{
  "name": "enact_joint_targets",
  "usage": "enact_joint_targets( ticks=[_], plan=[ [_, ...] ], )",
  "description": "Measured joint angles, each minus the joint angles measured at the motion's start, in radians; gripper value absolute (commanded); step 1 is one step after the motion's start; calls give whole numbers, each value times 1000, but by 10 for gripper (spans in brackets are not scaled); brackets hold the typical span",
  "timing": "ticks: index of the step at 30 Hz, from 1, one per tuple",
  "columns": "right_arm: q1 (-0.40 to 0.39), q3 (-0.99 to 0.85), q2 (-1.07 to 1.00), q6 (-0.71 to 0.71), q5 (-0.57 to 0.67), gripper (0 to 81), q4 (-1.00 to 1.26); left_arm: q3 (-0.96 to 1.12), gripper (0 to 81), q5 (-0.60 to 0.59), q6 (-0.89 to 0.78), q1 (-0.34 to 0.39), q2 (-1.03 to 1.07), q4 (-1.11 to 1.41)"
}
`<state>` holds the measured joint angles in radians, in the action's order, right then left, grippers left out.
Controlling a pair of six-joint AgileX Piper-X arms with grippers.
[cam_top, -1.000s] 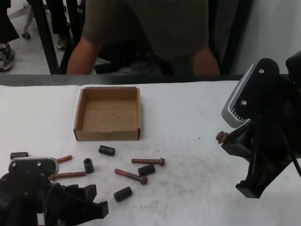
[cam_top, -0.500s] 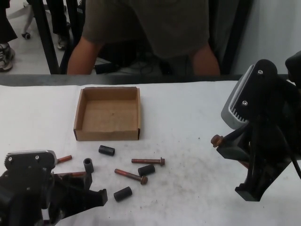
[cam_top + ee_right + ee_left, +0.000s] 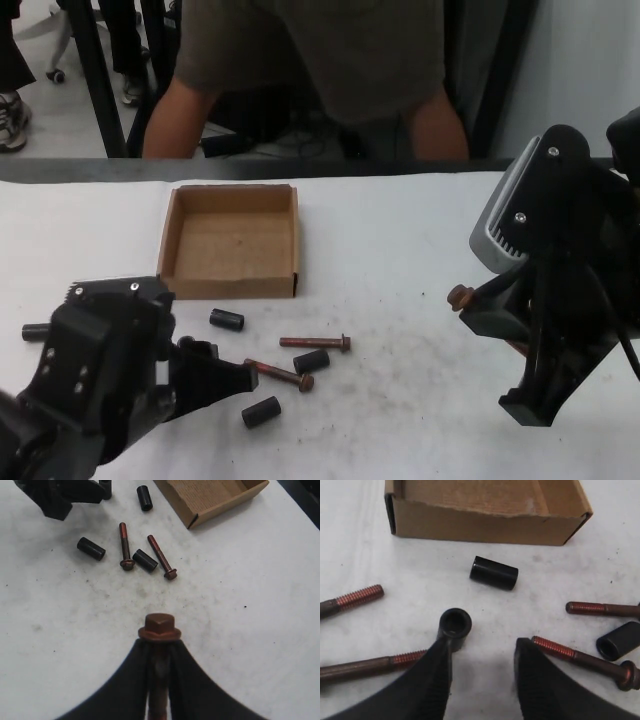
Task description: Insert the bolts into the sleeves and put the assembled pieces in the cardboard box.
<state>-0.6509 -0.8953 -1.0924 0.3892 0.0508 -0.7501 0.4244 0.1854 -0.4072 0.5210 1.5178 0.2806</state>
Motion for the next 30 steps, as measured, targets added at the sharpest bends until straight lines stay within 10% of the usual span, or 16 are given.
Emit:
enact_joint_targets(
  ticks=[16, 30],
  plan=[
    [0, 0, 0, 0, 0, 2, 0, 5, 5, 0, -13, 0, 5, 26],
    [0, 0, 0, 29, 0, 2, 0, 5, 36, 0, -8, 0, 5, 91]
  ],
)
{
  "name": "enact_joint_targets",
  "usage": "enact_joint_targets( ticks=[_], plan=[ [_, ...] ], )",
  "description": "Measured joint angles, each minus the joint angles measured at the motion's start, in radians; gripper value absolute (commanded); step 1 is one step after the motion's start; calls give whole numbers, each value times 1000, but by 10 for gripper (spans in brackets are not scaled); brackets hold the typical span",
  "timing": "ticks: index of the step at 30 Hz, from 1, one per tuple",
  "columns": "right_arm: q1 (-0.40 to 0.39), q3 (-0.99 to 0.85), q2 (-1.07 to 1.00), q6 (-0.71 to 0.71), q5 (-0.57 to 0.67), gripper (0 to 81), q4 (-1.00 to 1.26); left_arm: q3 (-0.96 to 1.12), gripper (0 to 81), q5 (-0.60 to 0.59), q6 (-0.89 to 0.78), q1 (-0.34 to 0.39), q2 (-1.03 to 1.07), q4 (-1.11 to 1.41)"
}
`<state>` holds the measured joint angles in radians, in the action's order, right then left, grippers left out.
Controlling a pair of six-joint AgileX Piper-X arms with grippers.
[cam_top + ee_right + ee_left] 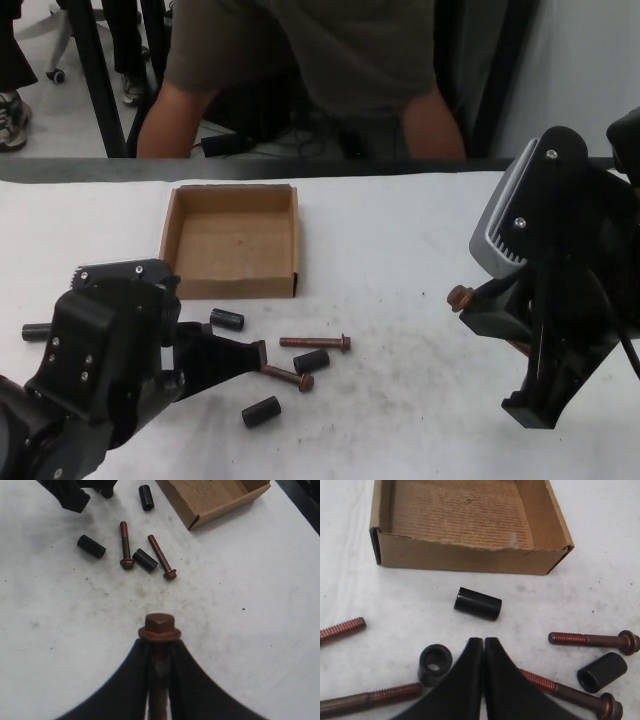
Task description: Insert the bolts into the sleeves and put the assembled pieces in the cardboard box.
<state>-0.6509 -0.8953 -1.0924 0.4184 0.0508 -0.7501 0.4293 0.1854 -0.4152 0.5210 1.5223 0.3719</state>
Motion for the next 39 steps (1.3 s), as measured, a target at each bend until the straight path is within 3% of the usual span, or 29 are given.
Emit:
enact_joint_targets(
  ticks=[6, 8, 15, 18, 23, 28, 39],
  plan=[
    [0, 0, 0, 7, 0, 2, 0, 0, 321, -3, 2, 0, 0, -5],
    [0, 0, 0, 7, 0, 2, 0, 0, 357, 9, 2, 0, 0, -5],
    [0, 0, 0, 11, 0, 2, 0, 0, 291, 37, -15, -23, 13, -30],
    [0, 0, 0, 11, 0, 2, 0, 0, 279, 34, -30, -71, 13, -37],
    [0, 0, 0, 17, 0, 2, 0, 17, 279, -105, -37, -142, 52, -38],
    [0, 0, 0, 26, 0, 2, 0, 34, 279, -259, -54, -160, 74, -27],
    [0, 0, 0, 28, 0, 2, 0, 33, 279, -298, -50, -159, 78, -27]
  ],
)
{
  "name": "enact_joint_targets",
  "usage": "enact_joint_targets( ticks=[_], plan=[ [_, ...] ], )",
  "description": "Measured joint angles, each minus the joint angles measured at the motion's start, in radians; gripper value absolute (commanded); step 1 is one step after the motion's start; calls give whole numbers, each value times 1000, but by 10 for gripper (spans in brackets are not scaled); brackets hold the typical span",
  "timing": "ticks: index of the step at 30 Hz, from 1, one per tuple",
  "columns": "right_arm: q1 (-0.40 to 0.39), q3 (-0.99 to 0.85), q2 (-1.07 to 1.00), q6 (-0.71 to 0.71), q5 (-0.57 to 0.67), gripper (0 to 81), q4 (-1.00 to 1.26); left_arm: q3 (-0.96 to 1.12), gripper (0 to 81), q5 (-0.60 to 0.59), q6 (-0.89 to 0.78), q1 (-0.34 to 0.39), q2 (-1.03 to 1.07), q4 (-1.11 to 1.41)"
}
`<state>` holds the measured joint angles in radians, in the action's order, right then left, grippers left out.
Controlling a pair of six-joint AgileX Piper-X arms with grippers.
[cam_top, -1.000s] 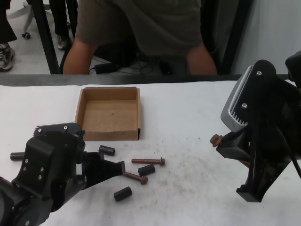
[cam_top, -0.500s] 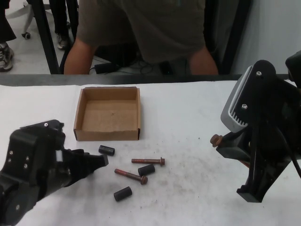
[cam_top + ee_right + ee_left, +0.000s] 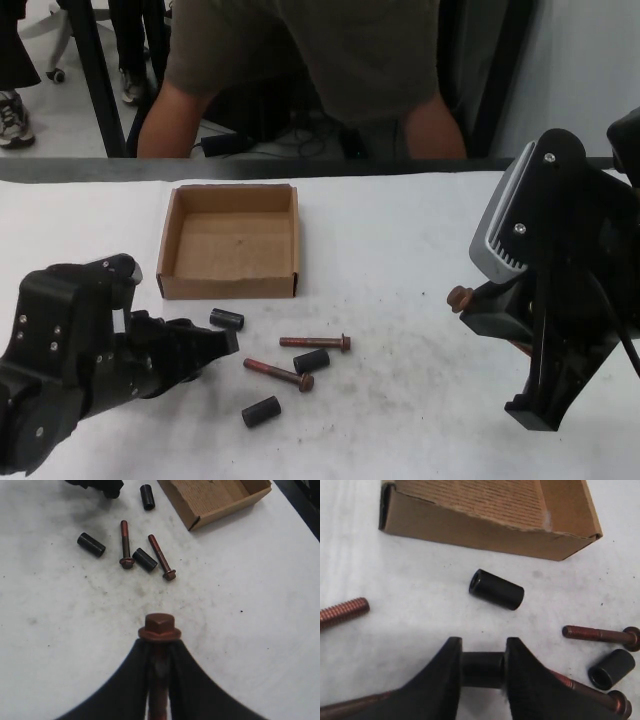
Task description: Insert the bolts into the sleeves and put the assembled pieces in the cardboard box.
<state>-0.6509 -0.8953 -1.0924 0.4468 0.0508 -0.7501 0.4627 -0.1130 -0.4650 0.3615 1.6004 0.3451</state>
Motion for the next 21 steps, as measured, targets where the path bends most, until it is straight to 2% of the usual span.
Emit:
enact_joint_targets(
  ticks=[4, 8, 15, 21],
  plan=[
    [0, 0, 0, 0, 0, 2, 0, 0, 279, -36, 39, 13, 0, 0],
    [0, 0, 0, 0, 0, 2, 0, 0, 279, -103, 92, 74, 8, -11],
    [0, 0, 0, 0, 0, 2, -14, 0, 279, -78, 165, 89, -113, -116],
    [0, 0, 0, -26, 0, 2, -58, 0, 279, 9, 402, 89, -239, -245]
  ],
)
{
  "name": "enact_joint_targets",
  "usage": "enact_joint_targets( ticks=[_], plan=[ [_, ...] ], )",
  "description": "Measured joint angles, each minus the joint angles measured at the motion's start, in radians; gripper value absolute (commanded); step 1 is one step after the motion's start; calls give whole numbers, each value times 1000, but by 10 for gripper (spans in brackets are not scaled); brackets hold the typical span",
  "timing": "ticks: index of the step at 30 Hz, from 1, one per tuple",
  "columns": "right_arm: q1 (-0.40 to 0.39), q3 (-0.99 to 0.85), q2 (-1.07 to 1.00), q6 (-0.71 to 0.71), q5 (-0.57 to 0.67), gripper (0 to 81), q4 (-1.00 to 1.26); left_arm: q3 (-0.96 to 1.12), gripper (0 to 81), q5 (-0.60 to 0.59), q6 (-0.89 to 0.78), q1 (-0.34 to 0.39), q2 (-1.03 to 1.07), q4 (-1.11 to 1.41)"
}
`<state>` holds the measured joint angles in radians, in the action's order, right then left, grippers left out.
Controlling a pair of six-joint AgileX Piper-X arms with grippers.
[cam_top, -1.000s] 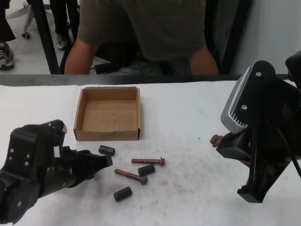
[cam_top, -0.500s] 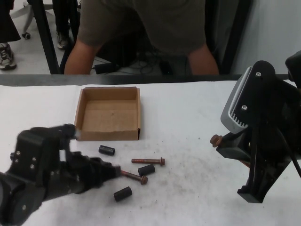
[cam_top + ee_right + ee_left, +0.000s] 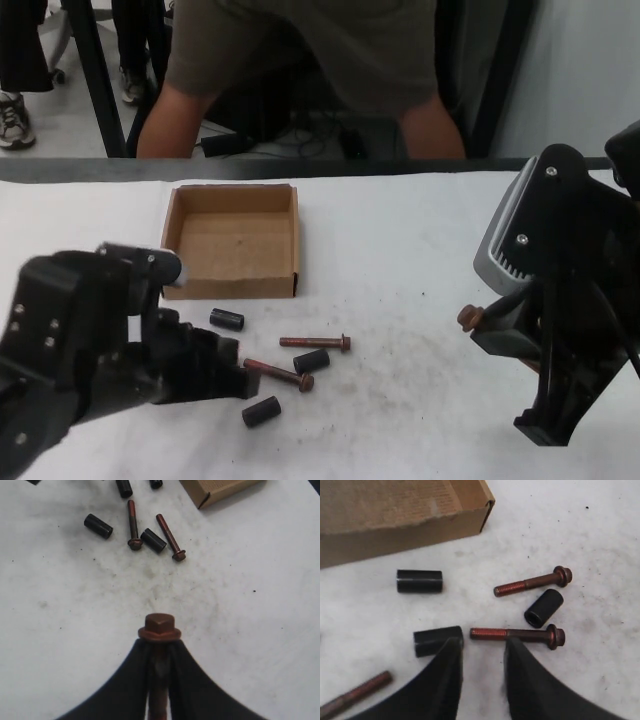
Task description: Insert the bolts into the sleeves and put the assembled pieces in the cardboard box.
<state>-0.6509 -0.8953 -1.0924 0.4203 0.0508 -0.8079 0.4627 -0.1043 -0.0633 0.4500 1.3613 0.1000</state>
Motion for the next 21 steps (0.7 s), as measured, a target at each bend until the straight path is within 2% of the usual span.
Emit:
enact_joint_targets(
  ticks=[1, 5, 12, 17, 21],
  plan=[
    [0, 0, 0, -4, 0, 2, -3, 0, 279, 3, 12, 0, -4, 0],
    [0, 0, 0, -25, 0, 2, -10, 30, 279, 20, 354, 0, -52, -171],
    [0, 0, 0, -28, 0, 2, -11, 53, 279, -4, 773, 0, -52, -281],
    [0, 0, 0, -28, 0, 2, -12, 54, 279, 1, 932, 0, -52, -282],
    [0, 0, 0, -28, 7, 2, -12, 60, 279, -9, 997, 0, -52, -273]
  ],
)
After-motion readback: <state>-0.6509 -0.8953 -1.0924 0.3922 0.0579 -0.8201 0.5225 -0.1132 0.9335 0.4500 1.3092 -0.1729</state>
